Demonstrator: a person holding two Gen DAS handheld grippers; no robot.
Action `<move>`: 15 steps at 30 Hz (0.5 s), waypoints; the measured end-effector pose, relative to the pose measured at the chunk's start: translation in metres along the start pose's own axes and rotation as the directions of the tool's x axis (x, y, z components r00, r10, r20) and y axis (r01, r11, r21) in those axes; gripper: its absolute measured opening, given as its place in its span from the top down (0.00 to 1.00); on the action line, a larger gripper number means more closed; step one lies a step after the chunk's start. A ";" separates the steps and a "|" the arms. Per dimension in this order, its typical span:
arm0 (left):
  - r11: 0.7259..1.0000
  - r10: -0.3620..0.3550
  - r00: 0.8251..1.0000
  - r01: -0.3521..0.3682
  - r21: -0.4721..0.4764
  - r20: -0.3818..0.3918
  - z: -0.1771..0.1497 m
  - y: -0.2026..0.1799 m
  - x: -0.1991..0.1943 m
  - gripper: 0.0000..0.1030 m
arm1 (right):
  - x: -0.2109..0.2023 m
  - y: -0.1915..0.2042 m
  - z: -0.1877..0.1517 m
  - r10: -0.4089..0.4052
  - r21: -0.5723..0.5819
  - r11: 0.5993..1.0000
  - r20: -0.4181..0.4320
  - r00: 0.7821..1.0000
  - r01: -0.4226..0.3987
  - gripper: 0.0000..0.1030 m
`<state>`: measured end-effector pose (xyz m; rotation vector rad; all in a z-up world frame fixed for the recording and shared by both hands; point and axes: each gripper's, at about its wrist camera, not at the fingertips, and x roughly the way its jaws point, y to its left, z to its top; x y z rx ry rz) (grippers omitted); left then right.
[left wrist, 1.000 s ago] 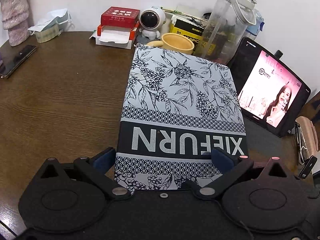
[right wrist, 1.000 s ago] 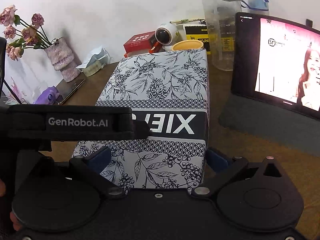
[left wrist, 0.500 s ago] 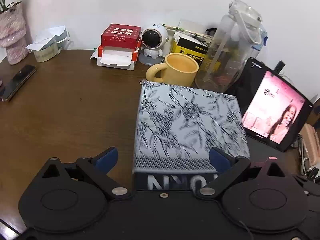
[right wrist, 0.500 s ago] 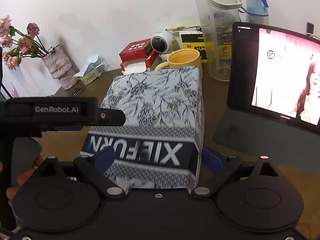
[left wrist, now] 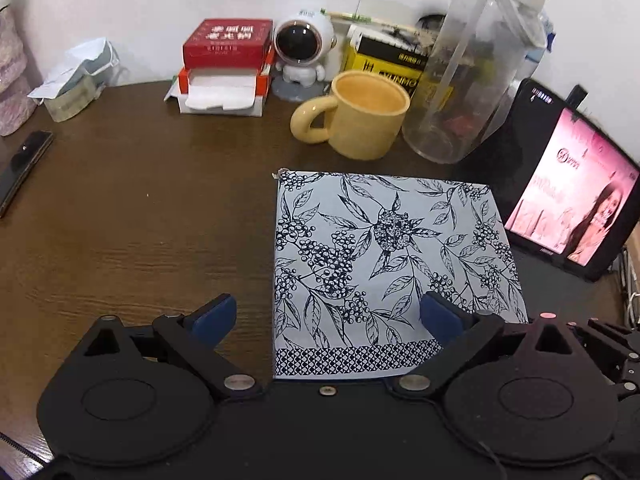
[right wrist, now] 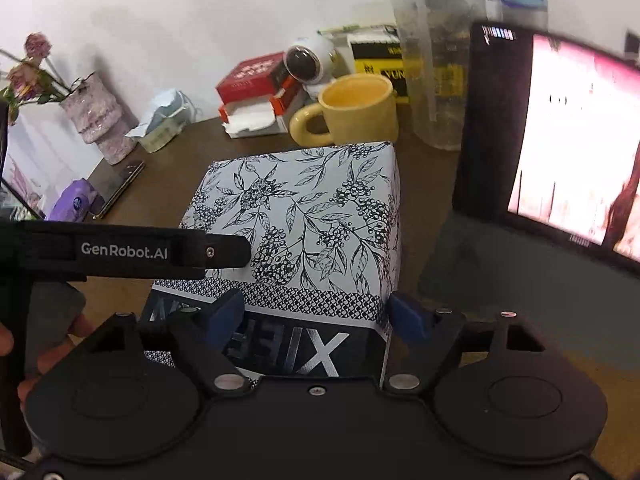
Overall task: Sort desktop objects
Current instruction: 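Lower the lid with both grippers onto the open floral box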
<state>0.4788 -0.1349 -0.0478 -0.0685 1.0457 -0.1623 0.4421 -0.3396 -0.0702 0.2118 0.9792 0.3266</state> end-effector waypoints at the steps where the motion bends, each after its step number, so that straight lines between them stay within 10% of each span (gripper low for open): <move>1: 1.000 0.003 1.000 -0.003 0.010 0.004 -0.001 -0.001 0.002 0.02 | 0.002 -0.002 0.000 0.008 0.011 1.000 -0.004 1.000 -0.008 0.21; 15: 0.995 0.017 0.997 -0.025 0.099 0.081 -0.006 -0.008 -0.012 0.00 | -0.007 0.001 -0.006 0.023 -0.026 0.999 0.011 1.000 -0.022 0.09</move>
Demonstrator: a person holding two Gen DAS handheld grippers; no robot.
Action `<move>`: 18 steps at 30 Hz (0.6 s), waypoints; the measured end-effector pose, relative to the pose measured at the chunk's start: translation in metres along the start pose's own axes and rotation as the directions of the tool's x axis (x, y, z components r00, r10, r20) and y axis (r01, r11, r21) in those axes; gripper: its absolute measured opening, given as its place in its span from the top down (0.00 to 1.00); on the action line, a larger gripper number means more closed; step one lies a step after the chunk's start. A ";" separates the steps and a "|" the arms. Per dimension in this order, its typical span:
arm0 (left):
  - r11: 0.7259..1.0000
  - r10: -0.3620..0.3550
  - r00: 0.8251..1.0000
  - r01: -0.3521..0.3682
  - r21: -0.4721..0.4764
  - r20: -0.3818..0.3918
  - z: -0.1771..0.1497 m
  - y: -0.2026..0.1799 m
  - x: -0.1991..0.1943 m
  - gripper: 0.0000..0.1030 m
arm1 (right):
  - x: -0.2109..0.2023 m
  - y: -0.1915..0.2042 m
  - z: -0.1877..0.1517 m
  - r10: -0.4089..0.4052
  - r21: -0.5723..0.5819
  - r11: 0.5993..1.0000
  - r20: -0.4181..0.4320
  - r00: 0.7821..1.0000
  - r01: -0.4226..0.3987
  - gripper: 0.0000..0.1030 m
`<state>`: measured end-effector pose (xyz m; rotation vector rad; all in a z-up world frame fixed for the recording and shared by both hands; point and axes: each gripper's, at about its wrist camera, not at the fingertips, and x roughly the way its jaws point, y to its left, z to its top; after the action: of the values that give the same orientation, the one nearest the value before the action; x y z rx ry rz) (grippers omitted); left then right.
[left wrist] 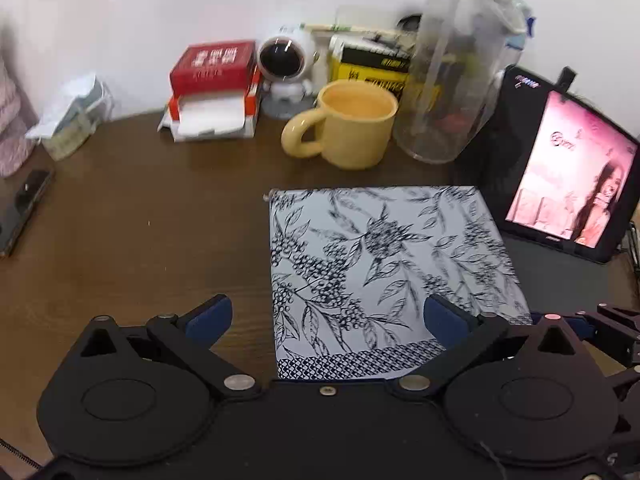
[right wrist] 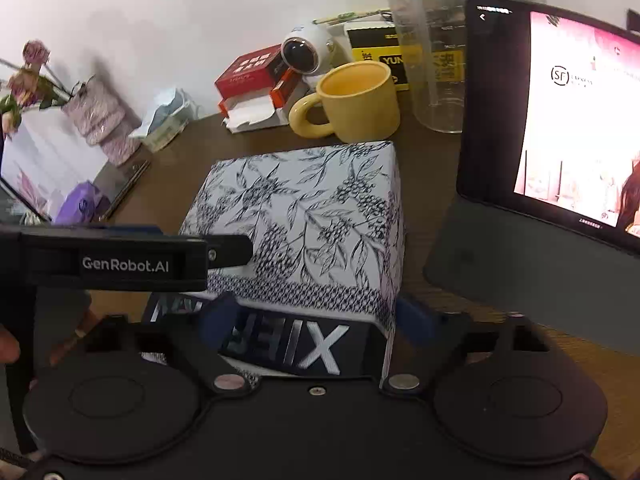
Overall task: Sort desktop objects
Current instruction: 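Lower the lid with both grippers onto the open floral box, then open both grippers to release the lid on the box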
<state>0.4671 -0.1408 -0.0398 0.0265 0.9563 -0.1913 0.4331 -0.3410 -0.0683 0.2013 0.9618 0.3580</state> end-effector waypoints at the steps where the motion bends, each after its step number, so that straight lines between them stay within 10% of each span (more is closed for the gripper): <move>1: 1.000 -0.004 1.000 0.004 0.002 0.023 -0.002 0.001 -0.006 0.00 | -0.004 0.003 -0.002 -0.003 -0.013 1.000 0.007 1.000 0.003 0.08; 18: 0.999 -0.031 0.981 0.038 -0.033 0.190 -0.069 0.013 -0.126 0.00 | -0.117 0.078 -0.090 -0.074 -0.152 0.983 0.154 0.985 0.098 0.00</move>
<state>0.3429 -0.1021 0.0219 -0.0416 0.7707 -0.2044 0.2812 -0.3134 -0.0041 0.0392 0.7886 0.3338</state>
